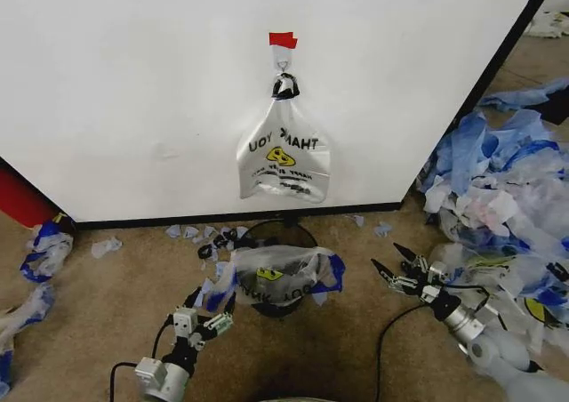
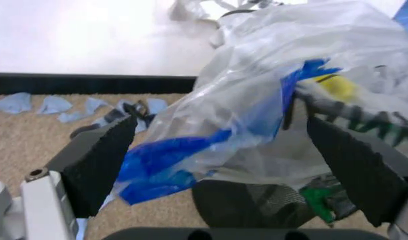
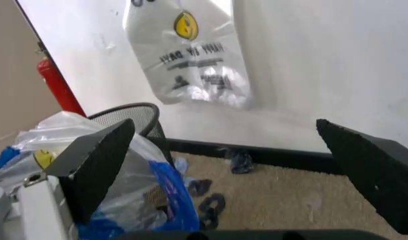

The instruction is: Pick up the garbage bag from the wall and place it over the trash bin.

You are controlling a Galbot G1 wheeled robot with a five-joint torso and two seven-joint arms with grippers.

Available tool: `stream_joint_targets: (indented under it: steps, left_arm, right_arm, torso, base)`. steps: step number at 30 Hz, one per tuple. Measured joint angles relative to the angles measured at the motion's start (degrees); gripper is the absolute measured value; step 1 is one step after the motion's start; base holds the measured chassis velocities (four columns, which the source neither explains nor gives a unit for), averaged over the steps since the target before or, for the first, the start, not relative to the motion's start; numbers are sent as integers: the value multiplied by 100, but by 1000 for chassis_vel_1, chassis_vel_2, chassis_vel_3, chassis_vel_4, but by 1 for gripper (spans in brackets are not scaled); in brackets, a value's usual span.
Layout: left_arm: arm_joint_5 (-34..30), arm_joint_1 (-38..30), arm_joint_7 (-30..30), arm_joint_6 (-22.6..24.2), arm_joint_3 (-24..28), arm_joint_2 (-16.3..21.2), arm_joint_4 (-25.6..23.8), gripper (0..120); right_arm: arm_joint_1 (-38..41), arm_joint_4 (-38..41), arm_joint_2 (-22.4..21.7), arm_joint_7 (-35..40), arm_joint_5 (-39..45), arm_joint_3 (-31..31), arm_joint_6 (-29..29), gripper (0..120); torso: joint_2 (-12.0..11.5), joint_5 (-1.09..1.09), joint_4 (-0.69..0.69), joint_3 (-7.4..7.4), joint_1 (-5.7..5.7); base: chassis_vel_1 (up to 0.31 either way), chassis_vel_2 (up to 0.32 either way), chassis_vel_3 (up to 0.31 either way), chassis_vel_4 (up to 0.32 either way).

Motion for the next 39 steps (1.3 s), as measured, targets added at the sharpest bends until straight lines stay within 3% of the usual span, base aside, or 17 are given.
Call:
stream_joint_targets:
  steps: [5, 10, 15, 18, 19, 20, 22, 25, 29, 32, 33, 35, 36, 37, 39]
  left_arm:
    - [96, 39, 55, -124, 37, 24, 61, 100]
    - [100, 147, -119, -170, -103, 229, -216, 100]
    - [-234, 274, -318, -88, -817, 738, -910, 100]
    - [-847, -142, -328, 317, -1110, 1235, -1393, 100]
    - [-847, -142, -328, 317, -1110, 1235, -1393, 100]
    - [-1145, -518, -332, 531, -1138, 1499, -1484, 100]
    - [-1566, -1264, -282, 858, -922, 1898, -1348, 100]
    - [-1917, -1696, -176, 1057, -747, 2155, -1206, 100]
    - [-2486, -2771, 284, 1333, -9, 2451, -877, 100]
    - [-3064, -4001, 649, 1655, 968, 2512, -643, 100]
    - [-3064, -4001, 649, 1655, 968, 2512, -643, 100]
    - [-3418, -4995, 927, 1951, 1793, 2432, -417, 100]
    - [-3601, -5817, 1064, 2137, 2609, 2273, -222, 100]
    - [-3710, -6332, 1193, 2320, 3062, 2119, -75, 100]
    - [-3802, -6935, 1377, 2633, 3493, 1940, 121, 100]
  right_arm:
    - [-2, 1, -46, 30, 0, 19, 3, 100]
    - [-129, 58, -89, 35, 61, 204, 27, 100]
    - [-280, 463, -229, 279, 565, 456, 9, 100]
    - [-384, 962, -250, 852, 983, 569, -45, 100]
    - [-384, 962, -250, 852, 983, 569, -45, 100]
    - [-324, 1212, -228, 1239, 1152, 558, -100, 100]
    - [-197, 1585, -141, 1678, 1231, 529, -199, 100]
    - [-83, 1733, -121, 1792, 1204, 491, -281, 100]
    - [-201, 1976, -131, 1928, 1072, 581, -302, 100]
    - [-390, 2136, -119, 2035, 863, 722, -234, 100]
    - [-390, 2136, -119, 2035, 863, 722, -234, 100]
    - [-586, 2299, -96, 2161, 693, 857, -176, 100]
    - [-705, 2431, -83, 2272, 617, 965, -139, 100]
    - [-797, 2525, -77, 2352, 572, 1061, -128, 100]
    - [-890, 2611, -69, 2434, 543, 1191, -122, 100]
  torso:
    - [0, 1, -2, 0, 0]
    - [0, 1, -4, 0, 0]
    - [0, 0, 2, 1, 0]
    - [0, 2, -5, 0, 0]
    - [0, 2, -5, 0, 0]
    - [0, 0, -8, 0, 0]
    - [0, 1, -5, 1, 1]
    - [0, -3, 4, 2, 1]
    - [0, 1, 3, 1, 1]
    - [0, -1, -7, 2, 1]
    - [0, -1, -7, 2, 1]
    - [0, 9, -3, 1, 1]
    - [0, -1, -2, 1, 1]
    - [-1, -7, -3, 2, 1]
    - [0, 2, -6, 1, 1]
  base:
    - [0, 0, 0, 0]
    - [0, 0, 0, 0]
    - [0, 0, 0, 0]
    - [0, 0, 0, 0]
    - [0, 0, 0, 0]
    - [0, 0, 0, 0]
    - [0, 0, 0, 0]
    - [0, 0, 0, 0]
    - [0, 0, 0, 0]
    - [0, 0, 0, 0]
    - [0, 0, 0, 0]
    - [0, 0, 0, 0]
    - [0, 0, 0, 0]
    - [0, 0, 0, 0]
    - [0, 0, 0, 0]
